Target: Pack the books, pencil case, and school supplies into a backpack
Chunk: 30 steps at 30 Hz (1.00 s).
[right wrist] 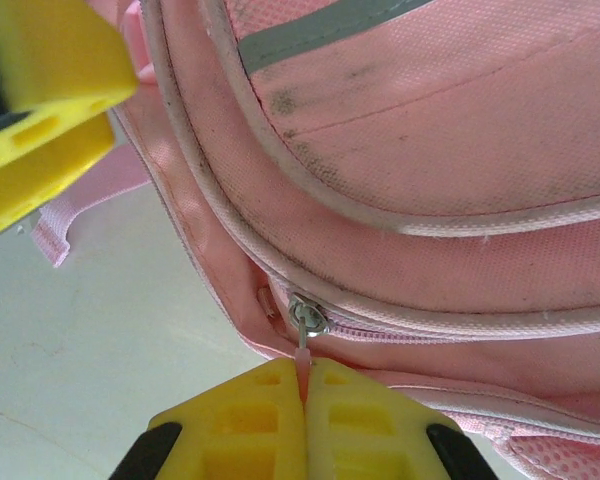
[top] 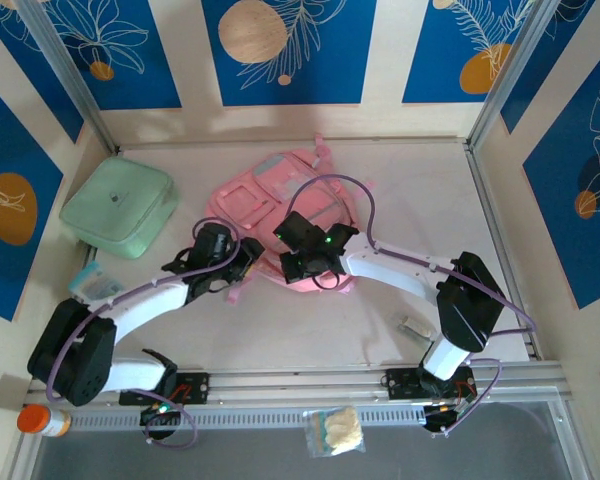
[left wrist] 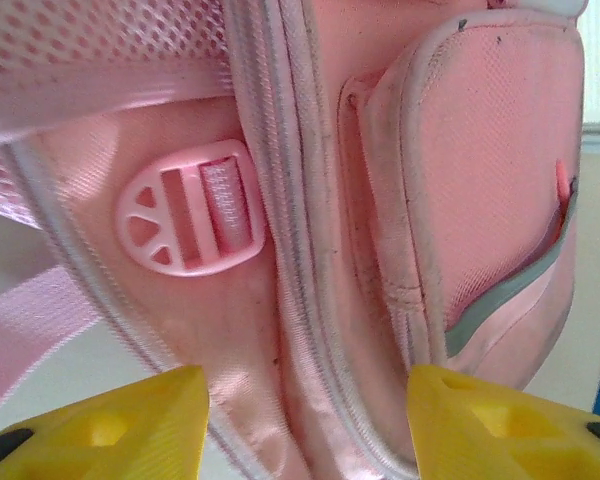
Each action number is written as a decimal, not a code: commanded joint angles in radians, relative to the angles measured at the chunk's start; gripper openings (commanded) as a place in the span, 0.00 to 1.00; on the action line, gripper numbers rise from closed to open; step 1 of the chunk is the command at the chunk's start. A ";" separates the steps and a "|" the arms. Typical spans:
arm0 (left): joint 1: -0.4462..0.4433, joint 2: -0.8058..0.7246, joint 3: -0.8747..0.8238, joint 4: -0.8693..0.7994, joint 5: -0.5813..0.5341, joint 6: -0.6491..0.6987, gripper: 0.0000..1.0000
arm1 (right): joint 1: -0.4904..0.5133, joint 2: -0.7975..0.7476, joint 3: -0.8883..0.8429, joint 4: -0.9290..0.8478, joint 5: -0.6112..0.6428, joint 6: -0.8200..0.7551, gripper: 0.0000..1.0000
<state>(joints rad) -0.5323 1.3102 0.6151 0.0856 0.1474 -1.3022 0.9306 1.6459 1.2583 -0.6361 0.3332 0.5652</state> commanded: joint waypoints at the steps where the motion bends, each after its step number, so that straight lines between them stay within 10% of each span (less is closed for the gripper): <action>1: -0.058 0.040 0.036 0.099 -0.105 -0.119 0.52 | 0.014 -0.006 -0.002 0.036 0.004 0.011 0.00; 18: -0.169 0.136 0.110 0.045 -0.269 -0.158 0.00 | 0.026 -0.010 -0.014 0.021 0.050 0.017 0.00; 30: 0.120 -0.012 0.213 -0.231 -0.069 0.200 0.00 | -0.068 -0.158 -0.208 0.022 0.255 -0.082 0.00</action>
<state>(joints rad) -0.4900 1.3388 0.7475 -0.0895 0.0814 -1.2484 0.9085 1.5314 1.0950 -0.5354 0.5007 0.5301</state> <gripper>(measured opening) 0.051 0.050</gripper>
